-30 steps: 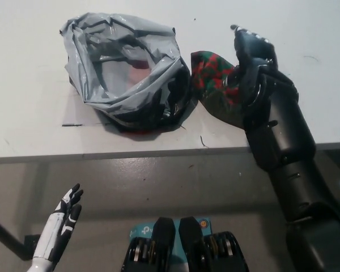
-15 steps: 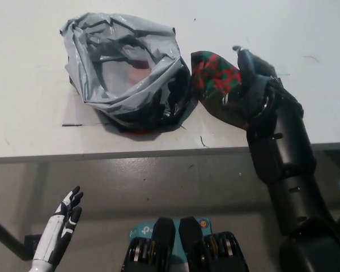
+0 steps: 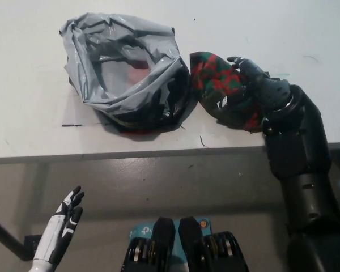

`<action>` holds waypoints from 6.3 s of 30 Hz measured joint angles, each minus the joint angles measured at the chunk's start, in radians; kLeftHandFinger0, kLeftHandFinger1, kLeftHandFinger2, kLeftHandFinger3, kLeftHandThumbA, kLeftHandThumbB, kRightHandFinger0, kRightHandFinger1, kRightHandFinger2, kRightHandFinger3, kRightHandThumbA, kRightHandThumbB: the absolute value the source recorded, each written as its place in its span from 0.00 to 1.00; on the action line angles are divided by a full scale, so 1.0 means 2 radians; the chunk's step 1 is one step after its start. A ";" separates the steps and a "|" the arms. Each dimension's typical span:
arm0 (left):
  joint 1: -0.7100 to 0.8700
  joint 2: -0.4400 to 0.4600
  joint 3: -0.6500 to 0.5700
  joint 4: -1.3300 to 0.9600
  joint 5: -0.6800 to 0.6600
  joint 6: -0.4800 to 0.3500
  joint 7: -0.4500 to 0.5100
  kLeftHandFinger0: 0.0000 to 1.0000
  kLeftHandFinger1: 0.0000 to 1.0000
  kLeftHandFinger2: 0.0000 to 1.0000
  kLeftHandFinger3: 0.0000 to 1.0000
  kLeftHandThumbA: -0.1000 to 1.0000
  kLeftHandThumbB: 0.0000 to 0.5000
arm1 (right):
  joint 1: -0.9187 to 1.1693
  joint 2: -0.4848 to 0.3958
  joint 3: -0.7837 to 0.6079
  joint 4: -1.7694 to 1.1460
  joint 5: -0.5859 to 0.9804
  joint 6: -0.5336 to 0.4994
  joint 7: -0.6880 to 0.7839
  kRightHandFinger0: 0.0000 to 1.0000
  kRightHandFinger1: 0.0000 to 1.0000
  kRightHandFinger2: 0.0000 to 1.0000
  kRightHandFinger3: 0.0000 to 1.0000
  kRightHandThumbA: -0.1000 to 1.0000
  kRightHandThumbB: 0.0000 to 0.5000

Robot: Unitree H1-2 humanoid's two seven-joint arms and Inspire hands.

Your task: The robot uses its right hand to pick up a bag of coffee beans and puts it in the black plastic bag, then the robot grabs the top of the bag and lifts it.

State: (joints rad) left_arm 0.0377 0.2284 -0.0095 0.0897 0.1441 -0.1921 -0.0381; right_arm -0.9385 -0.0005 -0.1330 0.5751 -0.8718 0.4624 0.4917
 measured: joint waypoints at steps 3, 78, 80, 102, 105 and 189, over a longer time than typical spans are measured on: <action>0.000 0.000 0.000 0.000 0.000 0.000 0.000 1.00 1.00 1.00 1.00 0.99 0.54 | -0.007 -0.009 0.015 0.029 0.000 0.000 -0.011 1.00 1.00 1.00 1.00 1.00 1.00; -0.008 0.000 0.000 0.003 0.000 0.008 -0.005 1.00 1.00 1.00 1.00 0.96 0.45 | 0.008 0.026 -0.264 0.088 0.378 -0.052 -0.240 0.00 0.14 0.67 1.00 0.00 0.19; -0.008 0.000 0.000 0.003 0.000 0.008 -0.005 1.00 1.00 1.00 1.00 0.95 0.42 | 0.008 0.033 -0.264 0.077 0.389 -0.046 -0.239 0.00 0.14 0.67 1.00 0.00 0.14; -0.008 0.002 0.000 -0.006 0.005 0.008 -0.007 1.00 1.00 1.00 1.00 0.96 0.44 | -0.059 0.048 -0.162 -0.103 0.555 0.005 -0.240 0.00 0.37 0.78 0.79 0.00 0.23; -0.008 0.004 0.000 -0.009 0.006 0.008 -0.007 1.00 1.00 1.00 1.00 0.96 0.43 | -0.081 0.043 -0.131 -0.107 0.565 0.005 -0.240 0.00 0.44 0.88 0.81 0.00 0.22; -0.031 0.016 -0.012 -0.024 0.022 0.030 -0.028 1.00 1.00 1.00 1.00 0.98 0.49 | -0.249 -0.002 0.274 0.270 0.282 -0.146 -0.184 1.00 1.00 1.00 1.00 0.94 0.77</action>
State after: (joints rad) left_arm -0.0234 0.2595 -0.0341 0.0417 0.1882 -0.1314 -0.0944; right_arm -1.4364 -0.0047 0.4140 1.1156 -0.3074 0.1702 0.1236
